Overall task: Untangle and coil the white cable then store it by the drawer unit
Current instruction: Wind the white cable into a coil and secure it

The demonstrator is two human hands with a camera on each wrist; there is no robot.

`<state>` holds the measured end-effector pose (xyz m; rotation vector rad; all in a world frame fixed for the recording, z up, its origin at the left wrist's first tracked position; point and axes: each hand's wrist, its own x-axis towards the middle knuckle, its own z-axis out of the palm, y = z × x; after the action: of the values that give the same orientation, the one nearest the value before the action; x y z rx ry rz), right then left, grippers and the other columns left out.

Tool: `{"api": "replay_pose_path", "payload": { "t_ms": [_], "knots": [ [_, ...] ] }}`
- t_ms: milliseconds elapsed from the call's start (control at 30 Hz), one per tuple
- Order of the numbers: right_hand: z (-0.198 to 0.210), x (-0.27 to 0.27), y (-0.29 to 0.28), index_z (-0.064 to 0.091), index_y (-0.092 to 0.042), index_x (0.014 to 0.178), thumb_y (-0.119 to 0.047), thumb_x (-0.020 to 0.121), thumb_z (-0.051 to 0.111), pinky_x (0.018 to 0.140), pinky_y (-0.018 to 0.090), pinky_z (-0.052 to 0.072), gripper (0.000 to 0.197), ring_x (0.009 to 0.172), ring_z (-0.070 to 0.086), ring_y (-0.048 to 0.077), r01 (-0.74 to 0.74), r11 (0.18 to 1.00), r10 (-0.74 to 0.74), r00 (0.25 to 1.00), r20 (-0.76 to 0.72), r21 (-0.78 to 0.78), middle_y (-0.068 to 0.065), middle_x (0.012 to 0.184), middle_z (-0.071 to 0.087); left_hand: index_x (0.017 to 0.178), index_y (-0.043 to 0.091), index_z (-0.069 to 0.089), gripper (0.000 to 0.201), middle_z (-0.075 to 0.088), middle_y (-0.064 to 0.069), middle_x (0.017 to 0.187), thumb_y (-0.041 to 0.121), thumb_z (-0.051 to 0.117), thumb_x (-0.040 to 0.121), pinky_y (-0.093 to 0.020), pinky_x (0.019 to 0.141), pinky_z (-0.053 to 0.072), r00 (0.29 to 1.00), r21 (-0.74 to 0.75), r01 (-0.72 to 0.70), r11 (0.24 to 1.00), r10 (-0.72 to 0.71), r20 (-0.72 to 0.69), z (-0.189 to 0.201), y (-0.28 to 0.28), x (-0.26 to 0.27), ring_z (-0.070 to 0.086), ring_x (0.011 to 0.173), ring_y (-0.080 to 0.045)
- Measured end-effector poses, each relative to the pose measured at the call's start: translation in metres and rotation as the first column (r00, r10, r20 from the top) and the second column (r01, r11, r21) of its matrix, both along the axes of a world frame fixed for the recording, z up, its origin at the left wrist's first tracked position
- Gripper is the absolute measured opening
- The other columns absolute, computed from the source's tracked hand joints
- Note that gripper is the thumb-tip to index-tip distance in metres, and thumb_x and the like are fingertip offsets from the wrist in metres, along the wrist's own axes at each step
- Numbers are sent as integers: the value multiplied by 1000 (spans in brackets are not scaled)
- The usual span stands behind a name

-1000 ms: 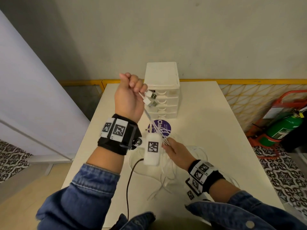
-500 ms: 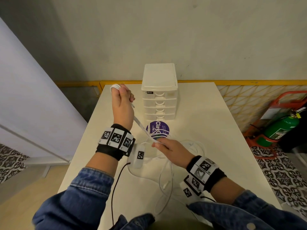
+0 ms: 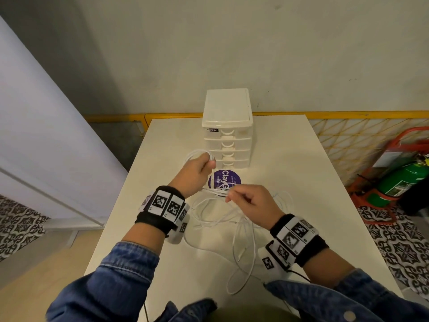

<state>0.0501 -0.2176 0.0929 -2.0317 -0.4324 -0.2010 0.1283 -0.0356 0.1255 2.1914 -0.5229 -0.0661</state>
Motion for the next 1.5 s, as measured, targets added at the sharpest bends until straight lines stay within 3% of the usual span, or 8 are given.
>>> {"api": "replay_pose_path", "payload": {
  "t_ms": [200, 500, 600, 867, 1000, 1200, 1300, 1500],
  "knots": [
    [14, 22, -14, 64, -20, 92, -32, 90, 48, 68, 14, 44, 20, 73, 58, -4, 193, 981, -196, 969, 150, 33, -19, 81, 63, 73, 9, 49, 46, 33, 5, 40, 39, 27, 101, -16, 35, 18, 815, -299, 83, 951, -238, -528, 6, -15, -25, 23, 33, -8],
    [8, 34, -19, 55, -9, 108, -25, 93, 39, 62, 23, 42, 27, 62, 53, 1, 84, 994, -82, 996, 32, -65, -12, 70, 55, 71, 14, 41, 43, 29, 11, 42, 42, 25, 98, -14, 35, 15, 657, -729, 64, 682, -578, -483, 31, -39, -38, 19, 31, -2],
    [-10, 28, -9, 44, -13, 106, -20, 96, 38, 61, 33, 43, 14, 58, 51, 17, 44, 990, -56, 994, -91, -135, -5, 65, 51, 72, 14, 41, 46, 33, 13, 41, 38, 15, 101, -18, 36, 14, 665, -827, 3, 562, -619, -418, 40, -41, -33, 17, 31, -2],
    [-49, 18, -17, 49, -25, 86, -11, 89, 46, 73, 23, 41, 14, 74, 58, 16, 2, 961, -69, 970, -233, -277, -7, 76, 61, 73, 16, 42, 46, 19, 7, 47, 41, 16, 101, -20, 36, 19, 829, -963, -71, 261, -522, -202, 80, -27, -17, 14, 35, -9],
    [-61, 13, -23, 53, -11, 107, -8, 91, 42, 71, 23, 46, 19, 65, 56, 2, -12, 949, -76, 961, -266, -315, -24, 74, 50, 76, 16, 44, 42, 33, 8, 46, 41, 20, 101, -19, 40, 26, 925, -994, -109, 26, -364, -111, 98, -16, 0, 26, 35, -5],
    [-46, 10, -17, 59, -12, 99, -8, 88, 42, 59, 22, 32, 20, 49, 43, 5, -84, 895, 10, 986, -169, -438, -11, 56, 47, 80, 16, 44, 39, 38, 6, 52, 39, 21, 102, -21, 49, 30, 975, -982, -174, 79, -125, -182, 86, -4, 10, 30, 43, -9],
    [-48, 15, -25, 55, -17, 119, -25, 84, 58, 82, 28, 41, 36, 92, 60, 20, -94, 906, -22, 963, -267, -414, 3, 98, 64, 78, 16, 44, 40, 36, 7, 50, 40, 21, 102, -20, 46, 27, 943, -968, -213, 135, -230, -240, 81, -4, 4, 27, 40, -7],
    [8, 36, -27, 3, -19, 147, -41, 67, 78, 113, 28, 19, 112, 140, 21, 13, 229, 968, -238, 967, -93, -98, 2, 154, 21, 74, 17, 41, 41, 32, 10, 46, 35, 19, 102, -21, 40, 20, 825, -873, -161, 461, -423, -375, 72, -20, -17, 23, 35, -4]
  ]
}}
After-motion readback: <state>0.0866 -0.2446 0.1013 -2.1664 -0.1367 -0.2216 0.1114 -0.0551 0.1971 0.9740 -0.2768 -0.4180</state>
